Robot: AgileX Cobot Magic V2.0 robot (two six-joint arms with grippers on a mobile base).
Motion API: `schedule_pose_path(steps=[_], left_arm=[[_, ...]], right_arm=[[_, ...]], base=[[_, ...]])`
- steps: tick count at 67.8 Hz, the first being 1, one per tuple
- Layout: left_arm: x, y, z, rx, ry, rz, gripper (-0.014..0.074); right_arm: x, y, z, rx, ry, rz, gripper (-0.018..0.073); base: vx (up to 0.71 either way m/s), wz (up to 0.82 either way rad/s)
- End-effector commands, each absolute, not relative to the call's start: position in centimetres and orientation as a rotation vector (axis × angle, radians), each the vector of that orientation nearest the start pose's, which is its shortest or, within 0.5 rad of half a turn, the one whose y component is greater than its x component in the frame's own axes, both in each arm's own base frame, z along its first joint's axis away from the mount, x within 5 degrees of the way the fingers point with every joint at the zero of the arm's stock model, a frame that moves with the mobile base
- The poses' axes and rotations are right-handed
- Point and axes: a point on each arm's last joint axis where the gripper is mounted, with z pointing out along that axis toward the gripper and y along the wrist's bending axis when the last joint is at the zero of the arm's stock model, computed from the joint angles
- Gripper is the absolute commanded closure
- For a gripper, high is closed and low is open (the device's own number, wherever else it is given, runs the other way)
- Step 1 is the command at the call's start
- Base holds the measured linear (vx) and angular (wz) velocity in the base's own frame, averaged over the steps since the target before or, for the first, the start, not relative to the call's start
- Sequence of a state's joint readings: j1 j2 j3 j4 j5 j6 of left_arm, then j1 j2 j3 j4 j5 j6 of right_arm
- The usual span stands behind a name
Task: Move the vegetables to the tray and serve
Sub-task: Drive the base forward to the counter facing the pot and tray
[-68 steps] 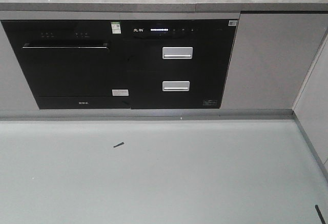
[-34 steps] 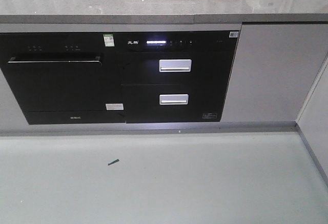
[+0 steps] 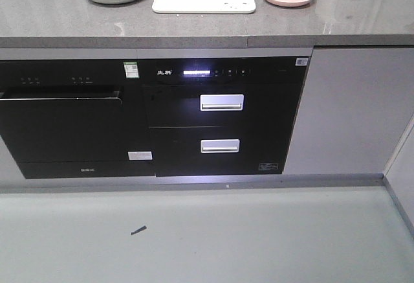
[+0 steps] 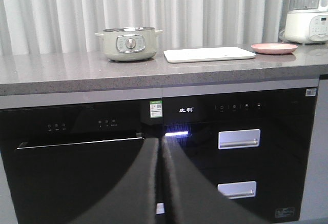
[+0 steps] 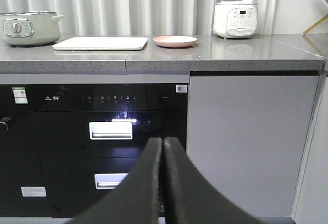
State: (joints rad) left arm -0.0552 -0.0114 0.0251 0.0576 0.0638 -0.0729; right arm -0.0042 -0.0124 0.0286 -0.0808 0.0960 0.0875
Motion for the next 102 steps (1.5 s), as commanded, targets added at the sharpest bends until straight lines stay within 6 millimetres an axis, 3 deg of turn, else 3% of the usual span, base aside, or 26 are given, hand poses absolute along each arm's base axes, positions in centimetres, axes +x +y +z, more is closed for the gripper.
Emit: schedule_pose_path(steps=[1, 102], left_arm=[[5.55, -0.30, 20.35, 0.018, 1.484, -0.067, 0.0603], [5.55, -0.30, 20.35, 0.018, 1.484, -0.067, 0.0603]], right_arm=[[5.67, -0.08, 20.01, 0.007, 1.525, -0.013, 0.0568], [5.67, -0.08, 20.00, 0.007, 1.526, -0.013, 0.0568]], base=[[0.25, -0.01], [0.23, -0.03]])
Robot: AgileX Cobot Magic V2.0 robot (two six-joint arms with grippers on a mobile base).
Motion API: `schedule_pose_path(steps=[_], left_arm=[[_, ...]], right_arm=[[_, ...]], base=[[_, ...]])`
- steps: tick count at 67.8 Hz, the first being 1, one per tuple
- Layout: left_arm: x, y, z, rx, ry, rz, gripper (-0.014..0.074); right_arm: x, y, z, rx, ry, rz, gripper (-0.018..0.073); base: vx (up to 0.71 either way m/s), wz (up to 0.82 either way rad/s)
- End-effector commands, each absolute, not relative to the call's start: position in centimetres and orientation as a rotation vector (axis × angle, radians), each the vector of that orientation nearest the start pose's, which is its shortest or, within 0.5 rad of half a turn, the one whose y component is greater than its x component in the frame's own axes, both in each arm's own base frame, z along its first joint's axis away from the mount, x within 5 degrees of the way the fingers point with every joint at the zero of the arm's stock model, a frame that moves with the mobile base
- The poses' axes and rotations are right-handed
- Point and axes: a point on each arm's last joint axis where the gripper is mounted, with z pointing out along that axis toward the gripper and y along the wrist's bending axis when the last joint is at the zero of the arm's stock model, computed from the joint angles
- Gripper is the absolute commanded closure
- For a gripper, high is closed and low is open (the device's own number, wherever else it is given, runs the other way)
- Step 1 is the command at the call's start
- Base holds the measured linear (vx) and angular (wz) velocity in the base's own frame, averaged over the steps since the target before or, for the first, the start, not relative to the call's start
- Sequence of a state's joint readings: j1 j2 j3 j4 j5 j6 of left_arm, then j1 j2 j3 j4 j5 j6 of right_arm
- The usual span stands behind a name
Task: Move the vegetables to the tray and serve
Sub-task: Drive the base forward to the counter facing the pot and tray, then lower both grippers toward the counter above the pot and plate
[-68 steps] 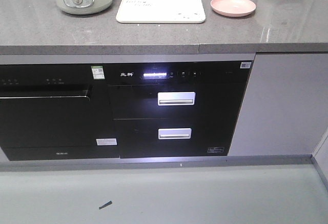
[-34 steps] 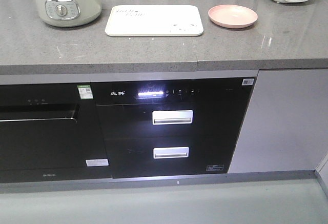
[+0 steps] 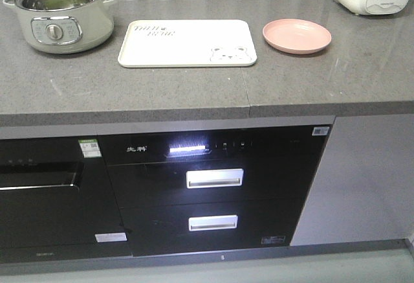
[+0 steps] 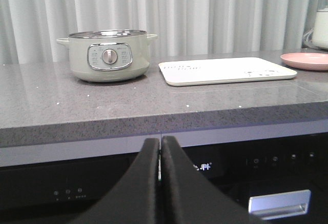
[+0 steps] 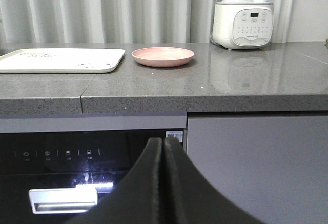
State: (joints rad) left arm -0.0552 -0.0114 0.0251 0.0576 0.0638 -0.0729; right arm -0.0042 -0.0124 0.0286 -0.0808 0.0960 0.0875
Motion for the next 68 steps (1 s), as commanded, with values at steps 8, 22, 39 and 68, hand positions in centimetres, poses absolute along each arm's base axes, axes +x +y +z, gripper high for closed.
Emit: schedule_pose_path(steps=[8, 22, 39, 68], left_arm=[[5.55, -0.30, 20.35, 0.018, 1.484, -0.067, 0.0603], [5.55, -0.30, 20.35, 0.018, 1.484, -0.067, 0.0603], [5.55, -0.30, 20.35, 0.018, 1.484, -0.067, 0.0603], [5.55, -0.30, 20.35, 0.018, 1.484, -0.067, 0.0603]], right_arm=[[5.67, -0.08, 20.00, 0.007, 1.526, -0.013, 0.0568], [5.67, -0.08, 20.01, 0.007, 1.525, -0.013, 0.0568], [5.67, -0.08, 20.01, 0.007, 1.525, -0.013, 0.0568], [5.67, -0.08, 20.01, 0.007, 1.525, -0.013, 0.0568]], base=[[0.24, 0.03], [0.24, 0.07], [0.23, 0.07], [0.20, 0.04]])
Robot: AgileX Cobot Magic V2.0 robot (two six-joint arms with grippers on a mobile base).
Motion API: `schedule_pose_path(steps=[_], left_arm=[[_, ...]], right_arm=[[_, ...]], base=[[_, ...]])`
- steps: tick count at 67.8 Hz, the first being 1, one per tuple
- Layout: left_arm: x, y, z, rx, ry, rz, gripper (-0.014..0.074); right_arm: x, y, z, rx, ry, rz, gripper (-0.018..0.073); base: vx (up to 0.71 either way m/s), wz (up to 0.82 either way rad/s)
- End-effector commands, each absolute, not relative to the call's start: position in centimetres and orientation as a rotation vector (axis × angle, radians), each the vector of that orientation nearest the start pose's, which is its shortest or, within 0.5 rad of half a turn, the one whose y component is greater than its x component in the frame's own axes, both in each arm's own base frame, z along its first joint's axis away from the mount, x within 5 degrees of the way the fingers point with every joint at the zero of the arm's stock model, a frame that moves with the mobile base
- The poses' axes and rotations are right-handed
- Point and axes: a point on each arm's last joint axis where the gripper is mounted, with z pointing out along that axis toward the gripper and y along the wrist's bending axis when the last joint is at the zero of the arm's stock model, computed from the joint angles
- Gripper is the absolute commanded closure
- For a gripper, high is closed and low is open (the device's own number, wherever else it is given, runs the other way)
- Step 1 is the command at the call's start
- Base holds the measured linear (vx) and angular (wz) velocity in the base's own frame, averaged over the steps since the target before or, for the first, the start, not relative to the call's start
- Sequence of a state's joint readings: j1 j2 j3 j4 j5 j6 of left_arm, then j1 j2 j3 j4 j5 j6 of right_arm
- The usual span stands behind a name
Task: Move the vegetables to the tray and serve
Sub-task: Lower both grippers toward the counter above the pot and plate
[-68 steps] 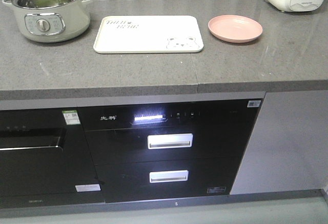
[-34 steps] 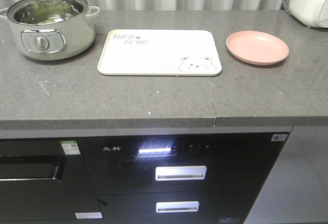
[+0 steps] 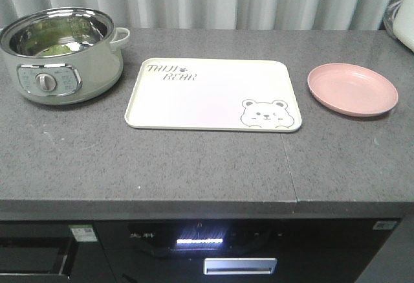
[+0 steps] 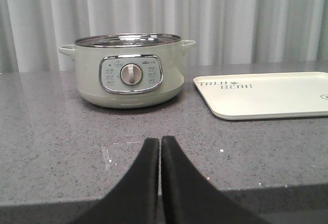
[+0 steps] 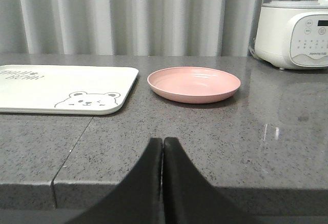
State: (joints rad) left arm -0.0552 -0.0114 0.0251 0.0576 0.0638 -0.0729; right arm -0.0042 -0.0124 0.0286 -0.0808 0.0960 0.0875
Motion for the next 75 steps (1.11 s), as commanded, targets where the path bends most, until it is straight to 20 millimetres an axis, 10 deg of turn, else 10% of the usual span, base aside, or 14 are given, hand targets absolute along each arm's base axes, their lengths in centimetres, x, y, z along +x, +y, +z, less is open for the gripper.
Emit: schedule_pose_path(steps=[1, 75], left_arm=[[5.55, -0.30, 20.35, 0.018, 1.484, -0.067, 0.0603], [5.55, -0.30, 20.35, 0.018, 1.484, -0.067, 0.0603]], right_arm=[[5.67, -0.08, 20.01, 0.007, 1.525, -0.013, 0.0568], [5.67, -0.08, 20.00, 0.007, 1.526, -0.013, 0.0568]], base=[[0.19, 0.00], [0.11, 0.00]])
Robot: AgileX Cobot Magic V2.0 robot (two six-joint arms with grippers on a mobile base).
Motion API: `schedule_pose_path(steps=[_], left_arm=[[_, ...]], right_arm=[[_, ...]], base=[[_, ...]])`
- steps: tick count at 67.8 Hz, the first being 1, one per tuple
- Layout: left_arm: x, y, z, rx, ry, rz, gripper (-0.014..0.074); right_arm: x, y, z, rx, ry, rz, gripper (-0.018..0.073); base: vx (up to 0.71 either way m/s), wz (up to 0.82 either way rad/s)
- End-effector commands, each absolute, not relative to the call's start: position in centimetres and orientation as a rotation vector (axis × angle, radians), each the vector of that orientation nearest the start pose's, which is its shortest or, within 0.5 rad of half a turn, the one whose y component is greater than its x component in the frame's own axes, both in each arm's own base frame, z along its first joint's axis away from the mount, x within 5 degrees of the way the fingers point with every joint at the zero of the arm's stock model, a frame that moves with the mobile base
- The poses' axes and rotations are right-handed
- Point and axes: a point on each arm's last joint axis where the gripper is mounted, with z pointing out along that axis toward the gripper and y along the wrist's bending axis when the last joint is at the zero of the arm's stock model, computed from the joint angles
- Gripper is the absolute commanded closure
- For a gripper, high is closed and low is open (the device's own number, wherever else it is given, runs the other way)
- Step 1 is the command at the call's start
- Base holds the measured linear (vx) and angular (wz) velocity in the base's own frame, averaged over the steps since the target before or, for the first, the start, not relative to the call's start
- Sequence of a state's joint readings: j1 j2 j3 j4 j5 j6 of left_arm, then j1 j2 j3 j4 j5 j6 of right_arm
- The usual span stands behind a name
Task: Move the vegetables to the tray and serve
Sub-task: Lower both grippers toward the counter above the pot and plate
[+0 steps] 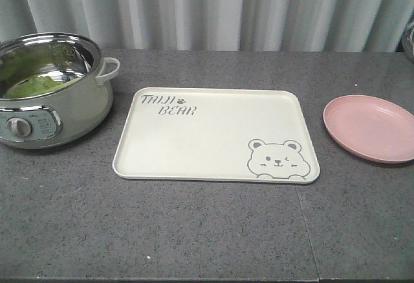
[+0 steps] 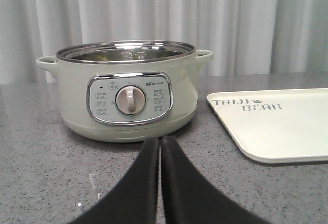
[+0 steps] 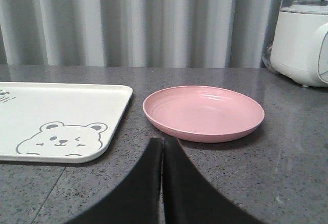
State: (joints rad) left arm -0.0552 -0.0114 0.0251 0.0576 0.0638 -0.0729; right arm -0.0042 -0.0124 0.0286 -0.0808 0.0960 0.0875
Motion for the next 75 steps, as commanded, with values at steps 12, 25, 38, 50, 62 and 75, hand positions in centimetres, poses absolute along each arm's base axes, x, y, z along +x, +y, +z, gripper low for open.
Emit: schedule_pose_path(steps=[12, 25, 38, 50, 62, 75], left_arm=[[5.6, -0.3, 20.3, 0.018, 1.484, -0.067, 0.0603], [5.6, -0.3, 20.3, 0.018, 1.484, -0.067, 0.0603], [5.6, -0.3, 20.3, 0.018, 1.484, -0.067, 0.0603], [5.5, -0.3, 20.4, 0.019, 1.475, -0.068, 0.0603], [5.5, -0.3, 20.7, 0.019, 1.458, -0.069, 0.0603], [5.4, -0.3, 21.7, 0.012, 1.390, -0.081, 0.0603]], right_arm=[[5.7, -0.1, 20.0, 0.007, 1.525, -0.013, 0.0568], [5.7, -0.1, 20.0, 0.007, 1.525, -0.013, 0.0568], [5.7, -0.1, 20.0, 0.007, 1.525, -0.013, 0.0568], [5.7, -0.1, 20.0, 0.007, 1.524, -0.013, 0.0568], [5.7, -0.1, 20.0, 0.007, 1.524, -0.013, 0.0568], [5.5, -0.1, 21.5, 0.023, 1.486, 0.005, 0.0568]], base=[[0.00, 0.00], [0.00, 0.00], [0.00, 0.00], [0.00, 0.00], [0.00, 0.00], [0.00, 0.00]])
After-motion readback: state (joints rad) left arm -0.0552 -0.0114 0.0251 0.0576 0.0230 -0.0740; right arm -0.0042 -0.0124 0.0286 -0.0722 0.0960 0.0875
